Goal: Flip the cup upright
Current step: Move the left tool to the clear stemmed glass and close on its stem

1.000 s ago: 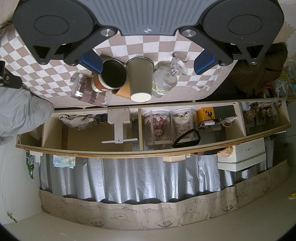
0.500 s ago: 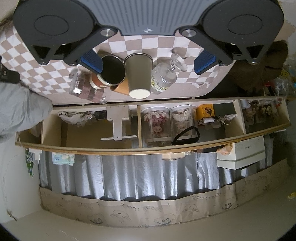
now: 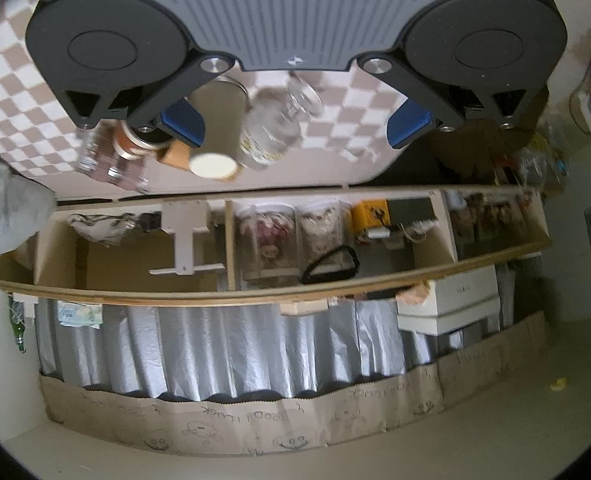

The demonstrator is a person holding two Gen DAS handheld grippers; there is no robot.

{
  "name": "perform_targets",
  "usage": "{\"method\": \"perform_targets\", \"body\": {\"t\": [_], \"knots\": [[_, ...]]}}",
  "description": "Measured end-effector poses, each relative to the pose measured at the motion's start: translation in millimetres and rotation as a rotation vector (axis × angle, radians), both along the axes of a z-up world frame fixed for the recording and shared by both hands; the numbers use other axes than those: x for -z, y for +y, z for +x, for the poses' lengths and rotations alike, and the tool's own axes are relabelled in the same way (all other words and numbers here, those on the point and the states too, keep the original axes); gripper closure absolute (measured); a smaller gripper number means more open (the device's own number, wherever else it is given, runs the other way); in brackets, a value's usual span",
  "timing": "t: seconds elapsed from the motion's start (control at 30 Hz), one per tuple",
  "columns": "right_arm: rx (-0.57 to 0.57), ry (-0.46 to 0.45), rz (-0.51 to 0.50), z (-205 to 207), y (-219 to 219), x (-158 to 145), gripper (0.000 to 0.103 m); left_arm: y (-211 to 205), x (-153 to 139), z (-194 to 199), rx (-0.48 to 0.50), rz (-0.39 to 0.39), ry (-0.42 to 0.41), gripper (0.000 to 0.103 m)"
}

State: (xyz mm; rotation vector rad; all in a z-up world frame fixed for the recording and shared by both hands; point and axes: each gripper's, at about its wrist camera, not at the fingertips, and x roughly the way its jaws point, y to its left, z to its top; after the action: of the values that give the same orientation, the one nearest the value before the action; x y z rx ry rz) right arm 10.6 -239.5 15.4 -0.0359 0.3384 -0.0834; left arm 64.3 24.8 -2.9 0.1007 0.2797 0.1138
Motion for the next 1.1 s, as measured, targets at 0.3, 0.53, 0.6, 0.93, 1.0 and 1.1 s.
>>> {"method": "perform_targets", "body": {"t": [0.3,0.53,0.6,0.93,1.0,1.1], "knots": [[0.026,0.012,0.094,44.7,-11.7,-14.5,0.000,11.9,6.7,53.6,-0.020,0.063,-0.003,0.000],[0.064,0.051,0.173,82.4,-12.1,-14.2,0.000,15.9,23.0,91.5,0.077,0.123,0.055,0.002],[0.075,0.068,0.187,92.6,-9.8,-11.3,0.000,17.8,29.6,100.7,0.112,0.135,0.079,0.006],[0.086,0.099,0.245,147.1,-8.0,19.5,0.000,25.3,57.7,132.1,0.165,0.127,0.156,0.015],[0.065,0.090,0.218,157.7,-7.4,24.3,0.000,26.9,62.2,136.7,0.192,0.140,0.178,0.020],[0.068,0.093,0.208,169.3,-10.0,31.8,0.000,30.6,69.5,144.9,0.228,0.147,0.224,0.030]]}}
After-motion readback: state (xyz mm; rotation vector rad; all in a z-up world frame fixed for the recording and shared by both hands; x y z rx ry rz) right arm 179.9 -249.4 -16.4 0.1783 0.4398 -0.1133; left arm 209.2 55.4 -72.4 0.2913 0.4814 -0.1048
